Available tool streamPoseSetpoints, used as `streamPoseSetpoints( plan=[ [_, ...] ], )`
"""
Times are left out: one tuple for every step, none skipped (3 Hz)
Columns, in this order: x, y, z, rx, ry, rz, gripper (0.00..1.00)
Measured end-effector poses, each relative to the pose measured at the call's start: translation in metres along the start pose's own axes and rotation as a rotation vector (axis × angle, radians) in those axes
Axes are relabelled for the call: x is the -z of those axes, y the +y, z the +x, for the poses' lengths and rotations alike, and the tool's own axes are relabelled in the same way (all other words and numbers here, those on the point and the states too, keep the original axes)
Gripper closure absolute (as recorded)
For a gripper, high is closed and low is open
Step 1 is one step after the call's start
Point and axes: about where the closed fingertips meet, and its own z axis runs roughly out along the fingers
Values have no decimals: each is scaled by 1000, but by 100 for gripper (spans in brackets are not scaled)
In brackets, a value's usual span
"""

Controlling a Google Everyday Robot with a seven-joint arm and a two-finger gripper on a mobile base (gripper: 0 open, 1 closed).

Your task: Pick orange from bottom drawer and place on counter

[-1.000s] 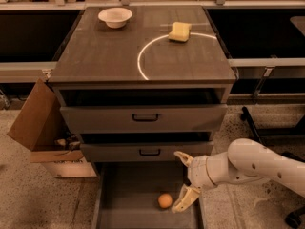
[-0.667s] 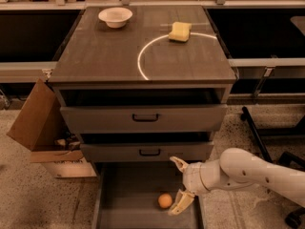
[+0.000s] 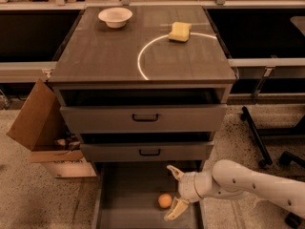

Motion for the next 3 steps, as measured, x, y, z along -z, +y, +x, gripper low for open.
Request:
streamPoseSetpoints(
  plan=[
    [-15, 0, 17, 2, 8, -30, 0],
    [-38, -5, 56, 21, -8, -53, 0],
    [-64, -7, 96, 25, -37, -68, 0]
  ],
)
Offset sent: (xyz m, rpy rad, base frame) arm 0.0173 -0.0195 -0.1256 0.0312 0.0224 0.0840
